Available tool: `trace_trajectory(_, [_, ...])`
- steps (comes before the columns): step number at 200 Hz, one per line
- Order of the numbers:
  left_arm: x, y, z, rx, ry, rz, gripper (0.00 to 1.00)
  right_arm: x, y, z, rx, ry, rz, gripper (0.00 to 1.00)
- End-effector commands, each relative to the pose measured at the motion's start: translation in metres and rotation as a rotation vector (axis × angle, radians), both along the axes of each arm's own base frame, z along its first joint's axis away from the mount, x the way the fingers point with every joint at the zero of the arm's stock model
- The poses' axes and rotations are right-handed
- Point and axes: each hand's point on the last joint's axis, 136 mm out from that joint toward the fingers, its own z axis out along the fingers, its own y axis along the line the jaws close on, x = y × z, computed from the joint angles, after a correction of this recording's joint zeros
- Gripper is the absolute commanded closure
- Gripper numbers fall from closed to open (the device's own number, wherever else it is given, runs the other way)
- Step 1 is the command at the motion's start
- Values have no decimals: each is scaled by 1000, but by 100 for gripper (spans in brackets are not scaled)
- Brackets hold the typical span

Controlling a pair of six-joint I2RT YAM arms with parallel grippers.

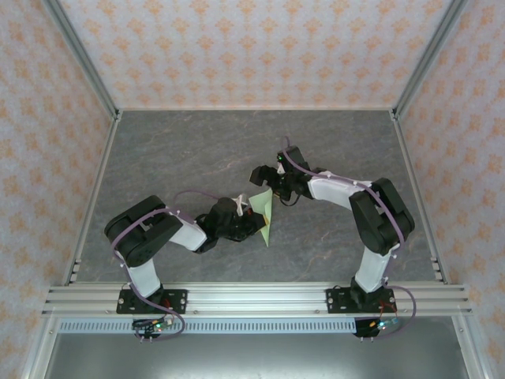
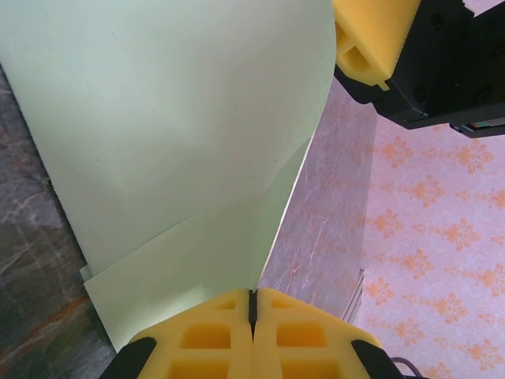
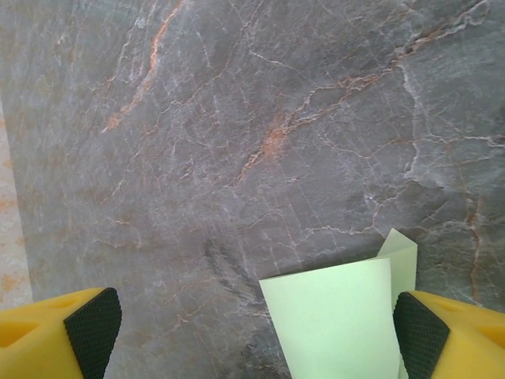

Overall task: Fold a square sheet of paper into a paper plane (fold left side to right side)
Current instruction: Fold the wing for the fifth time at the center of the table.

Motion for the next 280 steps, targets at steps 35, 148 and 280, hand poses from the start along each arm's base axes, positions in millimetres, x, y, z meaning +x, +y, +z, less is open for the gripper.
trace_trajectory(35, [6, 2, 11, -2, -50, 8, 100, 4, 0, -9, -37, 24, 4, 7])
trace_trajectory(148, [5, 2, 11, -2, -52, 6, 100, 5, 8, -14, -9, 38, 20, 7])
trace_trajectory(280, [6, 3, 11, -1, -49, 8, 100, 8, 13, -9, 7, 24, 32, 6])
